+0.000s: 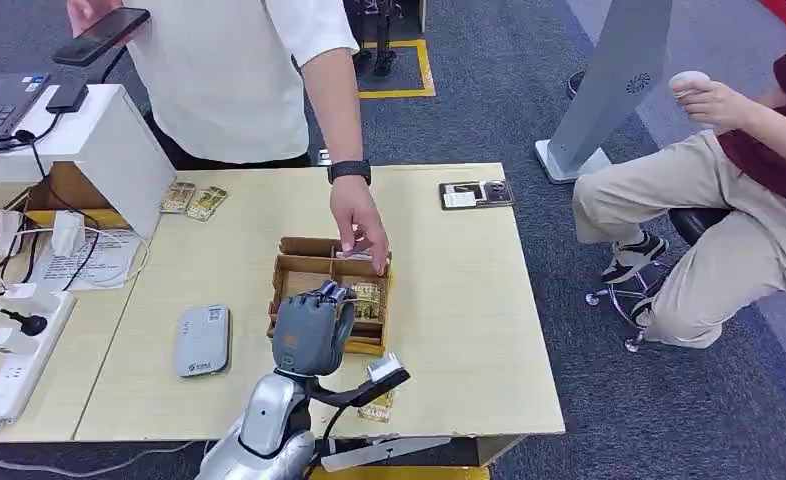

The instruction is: Pass the card to the sensor for recognition and then transmit it.

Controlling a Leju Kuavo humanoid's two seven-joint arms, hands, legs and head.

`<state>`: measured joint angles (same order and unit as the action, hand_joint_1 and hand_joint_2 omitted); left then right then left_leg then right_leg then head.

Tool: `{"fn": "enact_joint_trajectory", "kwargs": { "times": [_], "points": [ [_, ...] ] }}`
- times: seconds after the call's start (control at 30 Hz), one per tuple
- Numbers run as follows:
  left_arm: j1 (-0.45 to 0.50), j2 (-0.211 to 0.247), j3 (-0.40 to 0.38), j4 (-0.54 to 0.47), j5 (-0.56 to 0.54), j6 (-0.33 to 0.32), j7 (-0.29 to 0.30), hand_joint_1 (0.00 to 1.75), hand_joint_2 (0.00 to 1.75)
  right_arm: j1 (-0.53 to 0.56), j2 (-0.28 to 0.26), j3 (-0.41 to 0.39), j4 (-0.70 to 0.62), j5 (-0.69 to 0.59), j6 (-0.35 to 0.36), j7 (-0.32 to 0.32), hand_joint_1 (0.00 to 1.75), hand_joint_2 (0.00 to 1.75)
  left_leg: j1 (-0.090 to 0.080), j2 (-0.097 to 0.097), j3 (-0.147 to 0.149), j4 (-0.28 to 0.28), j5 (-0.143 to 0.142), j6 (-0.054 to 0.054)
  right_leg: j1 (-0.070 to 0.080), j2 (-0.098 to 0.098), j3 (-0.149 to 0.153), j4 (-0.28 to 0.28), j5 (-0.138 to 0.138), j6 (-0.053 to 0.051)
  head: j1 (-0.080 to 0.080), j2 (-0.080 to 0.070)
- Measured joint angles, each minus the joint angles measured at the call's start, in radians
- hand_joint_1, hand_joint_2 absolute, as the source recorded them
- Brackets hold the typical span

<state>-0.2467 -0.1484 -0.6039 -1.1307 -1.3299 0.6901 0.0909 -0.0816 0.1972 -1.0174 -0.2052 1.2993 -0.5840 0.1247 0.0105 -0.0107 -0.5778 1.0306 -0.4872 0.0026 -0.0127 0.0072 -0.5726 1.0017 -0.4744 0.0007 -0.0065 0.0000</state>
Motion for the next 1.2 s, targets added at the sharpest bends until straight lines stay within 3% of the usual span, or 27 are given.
{"fn": "enact_joint_trajectory", "kwargs": {
  "times": [0.37,0.7,0.73,0.77,1.2],
  "points": [
    [-0.103,-0.001,0.068,0.03,0.167,-0.031,-0.019,1.75,1.75,0.0,-0.001,0.0,0.0,0.013,0.008,-0.009,0.0,0.0,0.0,0.0,0.0,0.0,0.001,0.0,0.0,0.0,0.0,0.0,0.0,0.0,0.0,0.0],
    [-0.169,-0.007,0.102,0.069,0.21,-0.025,-0.019,1.75,1.75,-0.001,-0.002,0.0,0.0,0.023,0.0,-0.006,0.0,0.0,0.0,0.0,0.0,0.0,0.001,0.0,0.0,0.0,-0.001,0.0,0.0,0.0,0.0,0.0],
    [-0.172,-0.01,0.103,0.069,0.216,-0.023,-0.019,1.06,1.75,-0.001,-0.002,0.0,0.0,0.023,0.0,-0.005,0.0,0.0,0.0,0.0,0.0,0.0,0.001,0.0,0.0,0.0,-0.001,0.0,0.0,0.0,0.0,0.0],
    [-0.174,-0.011,0.106,0.069,0.227,-0.02,-0.021,0.0,1.75,-0.001,-0.002,0.001,0.0,0.023,0.0,-0.001,0.0,0.0,0.0,0.0,0.0,0.0,0.001,0.0,0.0,0.0,-0.001,0.0,0.0,0.0,0.0,0.0],
    [-0.175,-0.021,0.108,0.067,0.292,0.0,-0.08,0.0,1.75,-0.001,-0.002,0.0,0.0,0.016,-0.003,0.0,0.0,0.0,0.0,0.0,0.0,0.0,0.001,0.0,0.0,0.0,-0.001,0.001,0.0,0.0,0.0,0.0]
  ]
}}
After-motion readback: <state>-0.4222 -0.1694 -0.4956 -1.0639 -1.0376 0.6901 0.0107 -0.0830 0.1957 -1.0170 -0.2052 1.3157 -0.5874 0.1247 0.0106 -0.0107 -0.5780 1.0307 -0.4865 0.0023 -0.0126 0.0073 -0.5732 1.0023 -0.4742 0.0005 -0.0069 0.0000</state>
